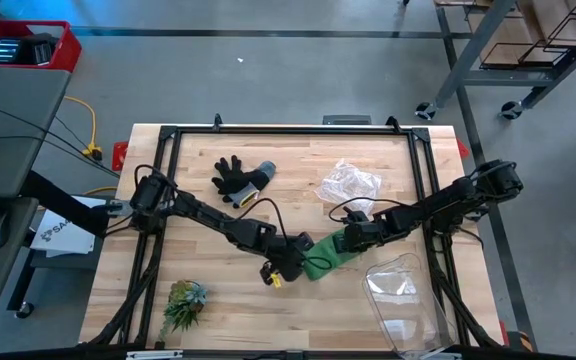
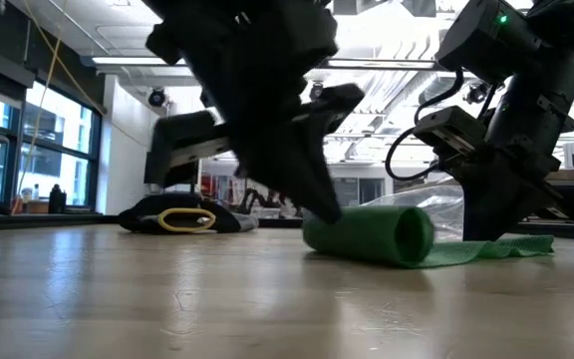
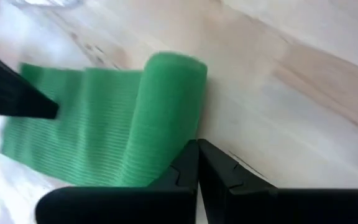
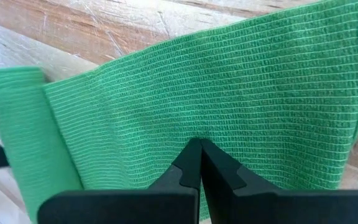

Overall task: Roll bandage
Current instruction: Roll the green bandage

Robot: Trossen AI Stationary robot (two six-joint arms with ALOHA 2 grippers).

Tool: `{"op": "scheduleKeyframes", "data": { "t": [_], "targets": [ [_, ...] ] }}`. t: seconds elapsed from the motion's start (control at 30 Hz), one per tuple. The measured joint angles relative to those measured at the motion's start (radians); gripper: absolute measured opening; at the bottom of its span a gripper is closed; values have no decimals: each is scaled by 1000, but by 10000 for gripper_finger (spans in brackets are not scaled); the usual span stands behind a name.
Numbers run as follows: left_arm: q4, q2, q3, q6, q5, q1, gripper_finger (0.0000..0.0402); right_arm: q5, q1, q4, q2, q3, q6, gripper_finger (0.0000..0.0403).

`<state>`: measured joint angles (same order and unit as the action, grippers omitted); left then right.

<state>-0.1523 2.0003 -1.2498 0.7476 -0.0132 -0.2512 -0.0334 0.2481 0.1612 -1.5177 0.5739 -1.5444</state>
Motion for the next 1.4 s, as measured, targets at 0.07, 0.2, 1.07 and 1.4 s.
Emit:
{"op": "scheduleKeyframes", "data": {
  "t": [0.07, 0.2, 1.07, 1.4],
  "targets": [
    [18, 0, -10, 1, -1, 8, 0, 0, 0, 0, 0, 0, 0, 0],
    [99, 9, -13, 21, -1, 26, 0, 0, 0, 0, 0, 0, 0, 0],
    [172, 181, -230, 15, 4, 58, 0, -79, -6, 188, 126, -2, -23, 0],
    [167, 123, -228, 71, 158, 68, 0, -148, -6, 288, 225, -2, -21, 0]
  ]
}}
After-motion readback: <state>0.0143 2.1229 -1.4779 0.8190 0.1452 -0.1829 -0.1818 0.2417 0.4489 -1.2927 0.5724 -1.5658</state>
